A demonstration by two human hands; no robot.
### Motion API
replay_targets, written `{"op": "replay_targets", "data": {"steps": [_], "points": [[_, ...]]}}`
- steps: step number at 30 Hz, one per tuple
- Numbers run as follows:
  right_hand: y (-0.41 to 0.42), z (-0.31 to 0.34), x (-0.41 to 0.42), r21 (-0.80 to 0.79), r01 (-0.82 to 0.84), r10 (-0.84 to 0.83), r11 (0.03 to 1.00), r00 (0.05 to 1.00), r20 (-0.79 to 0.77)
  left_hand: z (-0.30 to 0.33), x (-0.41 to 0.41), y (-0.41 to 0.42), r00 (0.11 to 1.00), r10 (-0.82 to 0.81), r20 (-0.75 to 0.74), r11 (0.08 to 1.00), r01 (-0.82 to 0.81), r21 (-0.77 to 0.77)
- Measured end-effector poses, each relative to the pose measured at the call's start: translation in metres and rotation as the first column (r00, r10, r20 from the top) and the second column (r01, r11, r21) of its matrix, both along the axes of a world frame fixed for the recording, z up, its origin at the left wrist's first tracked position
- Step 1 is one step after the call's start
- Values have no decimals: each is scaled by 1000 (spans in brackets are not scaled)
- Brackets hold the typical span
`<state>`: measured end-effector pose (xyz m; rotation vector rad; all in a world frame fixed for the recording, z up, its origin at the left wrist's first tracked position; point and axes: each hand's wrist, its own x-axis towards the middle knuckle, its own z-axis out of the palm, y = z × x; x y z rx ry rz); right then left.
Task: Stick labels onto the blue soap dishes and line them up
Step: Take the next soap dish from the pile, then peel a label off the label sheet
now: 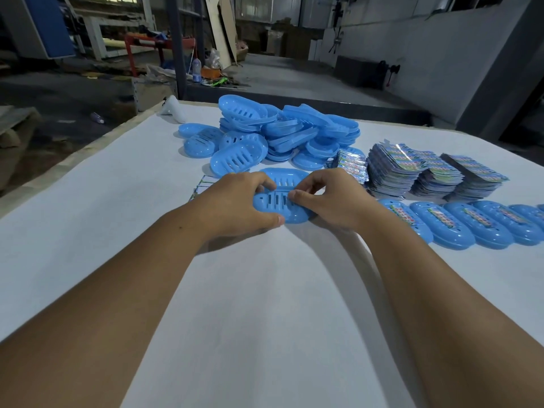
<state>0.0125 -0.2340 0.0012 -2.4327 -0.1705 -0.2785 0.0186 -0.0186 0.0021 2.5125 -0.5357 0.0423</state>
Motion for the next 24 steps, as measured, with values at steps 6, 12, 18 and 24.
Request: {"op": "replay_targets", "data": {"steps": [6, 12, 18, 24], "points": [[2, -1, 2, 1, 52, -52, 999, 998, 40, -1, 3, 3, 999, 39, 7, 998, -39, -50], [3, -1, 6, 23, 139, -141, 990, 978, 151, 15, 16, 32, 876, 431, 217, 888, -454, 71], [5, -1, 5, -20, 135, -129, 991, 975, 180, 12, 14, 45, 854, 521, 22, 841, -517, 161], [8, -2, 4, -27, 122, -115, 992, 977, 182, 15, 19, 48, 847, 531, -19, 846, -530, 56]]}}
